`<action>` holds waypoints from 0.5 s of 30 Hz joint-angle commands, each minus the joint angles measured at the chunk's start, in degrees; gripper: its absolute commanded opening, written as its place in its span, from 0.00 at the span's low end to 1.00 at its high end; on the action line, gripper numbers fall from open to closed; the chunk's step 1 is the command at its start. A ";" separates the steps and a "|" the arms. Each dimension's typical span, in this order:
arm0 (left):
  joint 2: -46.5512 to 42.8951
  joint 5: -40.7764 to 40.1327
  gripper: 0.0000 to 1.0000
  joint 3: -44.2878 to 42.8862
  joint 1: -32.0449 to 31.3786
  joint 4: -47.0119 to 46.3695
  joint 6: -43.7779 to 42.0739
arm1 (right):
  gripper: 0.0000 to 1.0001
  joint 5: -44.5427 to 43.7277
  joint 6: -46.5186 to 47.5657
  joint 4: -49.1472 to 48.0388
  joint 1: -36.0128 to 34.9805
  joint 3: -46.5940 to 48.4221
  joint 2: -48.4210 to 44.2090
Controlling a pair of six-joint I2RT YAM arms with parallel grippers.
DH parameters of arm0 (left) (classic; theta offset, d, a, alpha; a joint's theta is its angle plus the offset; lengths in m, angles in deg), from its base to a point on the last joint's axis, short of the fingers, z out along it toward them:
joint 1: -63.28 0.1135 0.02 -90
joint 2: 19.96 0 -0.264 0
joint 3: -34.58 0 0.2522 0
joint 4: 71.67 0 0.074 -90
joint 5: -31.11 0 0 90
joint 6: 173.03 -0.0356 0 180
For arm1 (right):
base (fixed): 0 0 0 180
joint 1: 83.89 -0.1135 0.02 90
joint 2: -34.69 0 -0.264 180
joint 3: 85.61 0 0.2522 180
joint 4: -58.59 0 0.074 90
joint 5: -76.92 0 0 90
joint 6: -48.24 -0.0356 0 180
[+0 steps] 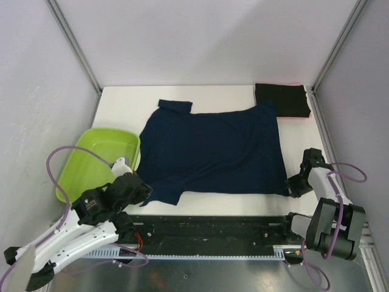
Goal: Fold and stack the t-shirts
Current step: Grap the side of the flattened tshirt closest away from the robot with both arms
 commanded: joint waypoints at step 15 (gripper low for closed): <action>1.18 -1.46 0.00 0.63 0.28 -1.38 0.46 | 0.17 3.91 -0.80 0.29 1.72 -1.59 0.65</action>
